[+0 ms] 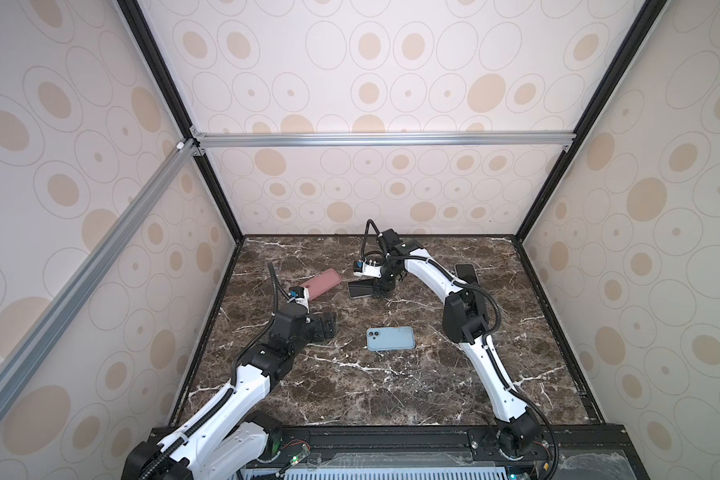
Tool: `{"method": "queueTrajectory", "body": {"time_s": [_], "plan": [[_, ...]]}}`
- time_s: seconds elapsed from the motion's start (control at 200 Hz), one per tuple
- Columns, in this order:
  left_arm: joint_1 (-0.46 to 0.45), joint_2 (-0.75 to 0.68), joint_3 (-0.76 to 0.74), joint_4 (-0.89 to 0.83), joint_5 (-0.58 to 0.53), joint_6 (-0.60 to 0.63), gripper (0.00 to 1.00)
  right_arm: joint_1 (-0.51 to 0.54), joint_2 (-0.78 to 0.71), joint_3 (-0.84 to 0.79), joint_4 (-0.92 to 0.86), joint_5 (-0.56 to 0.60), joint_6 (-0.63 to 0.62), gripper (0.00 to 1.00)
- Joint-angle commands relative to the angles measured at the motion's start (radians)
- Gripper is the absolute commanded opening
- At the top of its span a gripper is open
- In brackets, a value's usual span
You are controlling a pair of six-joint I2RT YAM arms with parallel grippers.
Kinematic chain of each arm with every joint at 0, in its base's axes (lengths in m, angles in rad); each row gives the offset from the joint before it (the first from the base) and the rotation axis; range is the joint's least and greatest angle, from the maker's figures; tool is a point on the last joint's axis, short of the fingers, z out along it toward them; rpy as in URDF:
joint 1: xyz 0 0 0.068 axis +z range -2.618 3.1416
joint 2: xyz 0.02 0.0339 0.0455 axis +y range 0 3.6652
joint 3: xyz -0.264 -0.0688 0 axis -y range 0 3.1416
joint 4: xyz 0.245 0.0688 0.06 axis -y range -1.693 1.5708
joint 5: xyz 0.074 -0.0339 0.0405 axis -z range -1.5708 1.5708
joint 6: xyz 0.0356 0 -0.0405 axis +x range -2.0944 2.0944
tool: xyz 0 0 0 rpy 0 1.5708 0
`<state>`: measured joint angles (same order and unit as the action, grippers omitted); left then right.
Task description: Put the phone into the phone case
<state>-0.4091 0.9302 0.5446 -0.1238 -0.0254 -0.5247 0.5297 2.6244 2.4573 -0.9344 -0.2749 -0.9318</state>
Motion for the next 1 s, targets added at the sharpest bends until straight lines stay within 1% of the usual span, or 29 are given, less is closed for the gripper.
{"method": "queueTrajectory", "body": {"time_s": [0.0, 0.12, 0.17, 0.375, 0.485, 0.69, 0.835, 0.995], "plan": [[0.010, 0.006, 0.029, -0.033, -0.024, 0.029, 0.98, 0.016, -0.008, -0.014, -0.014, -0.006, -0.001, 0.99], [0.010, 0.033, 0.046, -0.045, -0.026, 0.040, 0.96, 0.015, -0.067, -0.094, 0.052, -0.035, -0.014, 1.00], [0.011, 0.038, 0.053, -0.044, -0.021, 0.043, 0.96, 0.016, -0.066, -0.083, 0.045, -0.036, -0.020, 0.99], [0.011, 0.027, 0.082, -0.062, -0.017, 0.050, 0.94, 0.016, 0.021, 0.045, -0.074, -0.015, -0.050, 0.99], [0.011, 0.013, 0.090, -0.079, -0.029, 0.055, 0.93, 0.020, 0.031, 0.038, -0.098, -0.014, -0.059, 0.99], [0.012, 0.009, 0.104, -0.093, -0.035, 0.061, 0.92, 0.026, 0.038, 0.023, -0.113, 0.026, -0.072, 1.00], [0.011, 0.009, 0.102, -0.098, -0.045, 0.077, 0.91, 0.027, 0.016, 0.005, -0.096, 0.025, -0.021, 0.95], [0.011, 0.010, 0.110, -0.118, -0.060, 0.095, 0.90, 0.026, -0.030, -0.049, -0.086, -0.006, -0.010, 0.91]]}}
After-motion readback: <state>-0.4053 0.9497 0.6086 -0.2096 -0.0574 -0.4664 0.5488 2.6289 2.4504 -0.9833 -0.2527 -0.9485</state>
